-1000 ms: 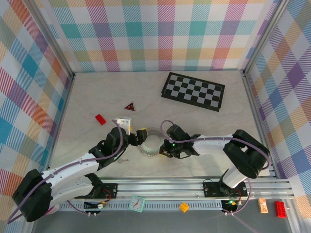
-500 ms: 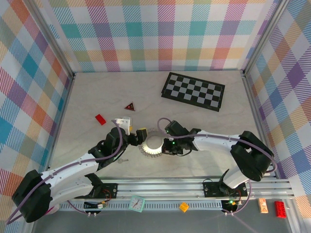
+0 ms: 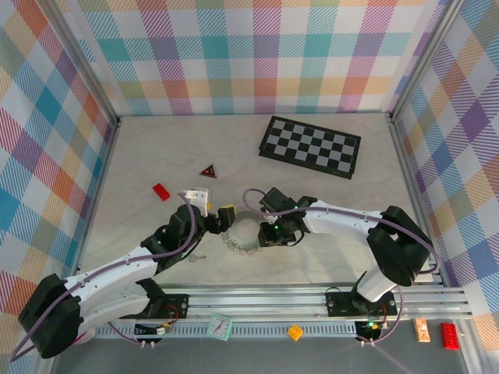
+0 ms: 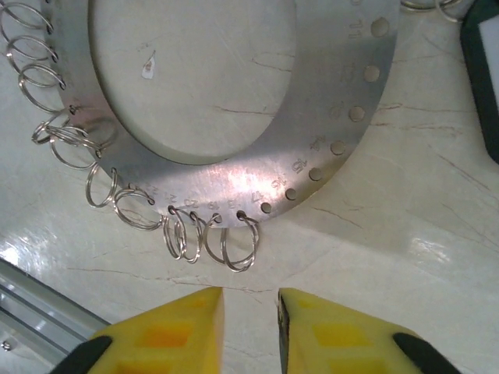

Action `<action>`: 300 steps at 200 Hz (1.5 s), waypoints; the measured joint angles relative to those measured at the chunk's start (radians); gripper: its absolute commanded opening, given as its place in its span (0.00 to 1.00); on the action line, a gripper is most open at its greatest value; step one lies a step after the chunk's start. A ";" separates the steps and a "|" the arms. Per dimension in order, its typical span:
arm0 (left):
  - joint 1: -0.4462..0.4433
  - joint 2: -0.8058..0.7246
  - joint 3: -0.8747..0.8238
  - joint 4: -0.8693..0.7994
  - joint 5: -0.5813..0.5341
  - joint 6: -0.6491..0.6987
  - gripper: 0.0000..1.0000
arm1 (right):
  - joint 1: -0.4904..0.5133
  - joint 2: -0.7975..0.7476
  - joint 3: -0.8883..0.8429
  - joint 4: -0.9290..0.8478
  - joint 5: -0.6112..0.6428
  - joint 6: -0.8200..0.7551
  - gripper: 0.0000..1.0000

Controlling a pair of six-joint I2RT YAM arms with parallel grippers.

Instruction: Put the keys on the keyring

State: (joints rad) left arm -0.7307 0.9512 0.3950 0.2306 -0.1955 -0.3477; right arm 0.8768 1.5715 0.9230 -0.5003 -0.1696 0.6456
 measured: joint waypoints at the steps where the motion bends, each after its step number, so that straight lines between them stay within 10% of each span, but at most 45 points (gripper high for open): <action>1: 0.000 0.000 0.000 0.000 0.000 0.000 0.81 | 0.000 0.000 0.000 0.001 0.000 0.000 0.30; 96: 0.000 0.000 0.000 0.000 0.000 0.001 0.81 | 0.001 -0.016 -0.196 0.291 -0.067 0.309 0.27; 300: 0.000 -0.031 0.000 -0.022 -0.008 0.004 0.81 | 0.001 0.004 -0.243 0.470 -0.094 0.436 0.21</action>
State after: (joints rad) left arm -0.7307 0.9207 0.3950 0.2089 -0.2031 -0.3435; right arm 0.8780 1.5753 0.6796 -0.0299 -0.2638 1.0817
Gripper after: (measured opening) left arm 0.814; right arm 0.220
